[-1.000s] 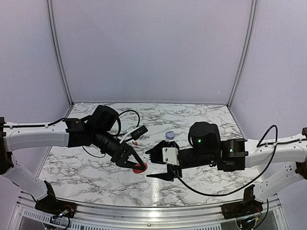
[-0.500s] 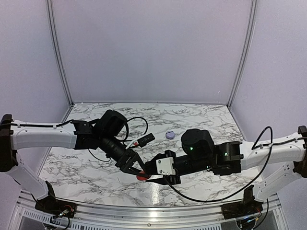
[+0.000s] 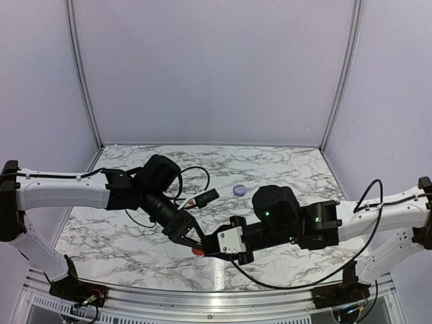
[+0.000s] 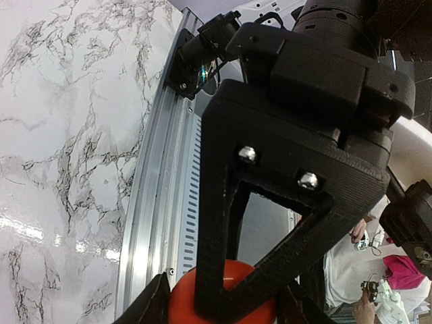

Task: Insert the wireless bluetooth earbuds into the charging case
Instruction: Pass from the left arm to the right, then pass from the right arm to the left

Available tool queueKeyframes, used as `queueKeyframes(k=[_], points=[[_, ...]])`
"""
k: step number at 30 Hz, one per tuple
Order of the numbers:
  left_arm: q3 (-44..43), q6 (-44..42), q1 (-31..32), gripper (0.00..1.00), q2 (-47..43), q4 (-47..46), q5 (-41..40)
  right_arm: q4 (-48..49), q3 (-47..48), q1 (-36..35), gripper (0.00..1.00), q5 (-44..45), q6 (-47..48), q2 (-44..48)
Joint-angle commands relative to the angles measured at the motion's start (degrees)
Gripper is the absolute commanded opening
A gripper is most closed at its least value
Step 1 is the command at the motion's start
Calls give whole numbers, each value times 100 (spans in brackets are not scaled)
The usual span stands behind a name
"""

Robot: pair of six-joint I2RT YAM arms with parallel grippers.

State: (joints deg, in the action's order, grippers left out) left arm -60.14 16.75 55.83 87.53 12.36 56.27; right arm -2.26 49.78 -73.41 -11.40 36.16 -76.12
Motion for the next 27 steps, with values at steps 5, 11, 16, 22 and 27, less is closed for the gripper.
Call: queueKeyframes(k=[5, 11, 16, 22, 27], points=[[-235, -377, 1, 70, -274, 131, -492, -31, 176, -33, 7, 164, -257, 77], [-86, -817, -160, 93, -1269, 252, -1906, 152, 55, 28, 1, 141, -533, 358], [145, -981, -227, 93, -1920, 81, -3109, 554, -169, 325, 0, 2, -794, 437], [1135, -1403, -176, 92, -2616, -653, -3705, 1195, -381, 818, 0, -616, -1650, 823], [1558, -2035, 333, 86, -2983, -1409, -3856, 1323, -252, 975, 0, -1091, -2112, 889]])
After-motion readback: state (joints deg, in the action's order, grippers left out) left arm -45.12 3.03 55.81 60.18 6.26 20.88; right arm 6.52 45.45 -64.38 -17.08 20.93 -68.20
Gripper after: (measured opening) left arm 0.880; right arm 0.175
